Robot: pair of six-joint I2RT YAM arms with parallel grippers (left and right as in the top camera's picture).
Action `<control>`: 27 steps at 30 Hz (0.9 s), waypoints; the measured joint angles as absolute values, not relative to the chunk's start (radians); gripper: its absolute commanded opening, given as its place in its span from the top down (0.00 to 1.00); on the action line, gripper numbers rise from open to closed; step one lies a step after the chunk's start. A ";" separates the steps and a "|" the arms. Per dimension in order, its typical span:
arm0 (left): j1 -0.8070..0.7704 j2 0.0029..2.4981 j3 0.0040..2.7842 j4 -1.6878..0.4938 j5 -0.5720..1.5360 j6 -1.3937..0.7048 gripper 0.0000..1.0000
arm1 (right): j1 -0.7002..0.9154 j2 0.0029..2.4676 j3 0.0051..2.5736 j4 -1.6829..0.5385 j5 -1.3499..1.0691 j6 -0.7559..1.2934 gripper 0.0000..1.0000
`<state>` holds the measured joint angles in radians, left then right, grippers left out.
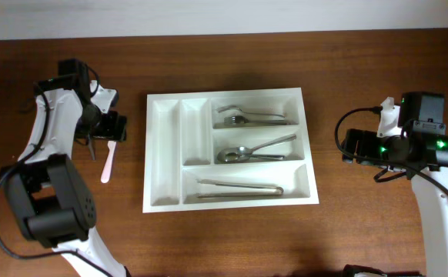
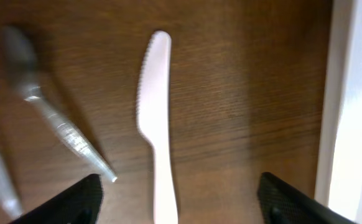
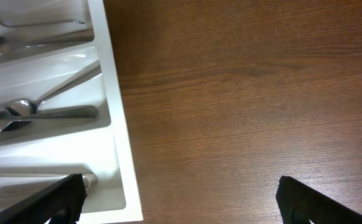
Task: Pack container
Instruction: 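Move the left gripper to the pink plastic knife and grasp it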
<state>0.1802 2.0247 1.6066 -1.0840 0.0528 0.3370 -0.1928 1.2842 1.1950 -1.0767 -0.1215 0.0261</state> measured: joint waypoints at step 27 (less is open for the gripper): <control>0.186 2.118 1.486 -1.026 0.053 0.382 0.60 | -0.193 1.284 1.196 -1.077 -0.120 0.021 0.01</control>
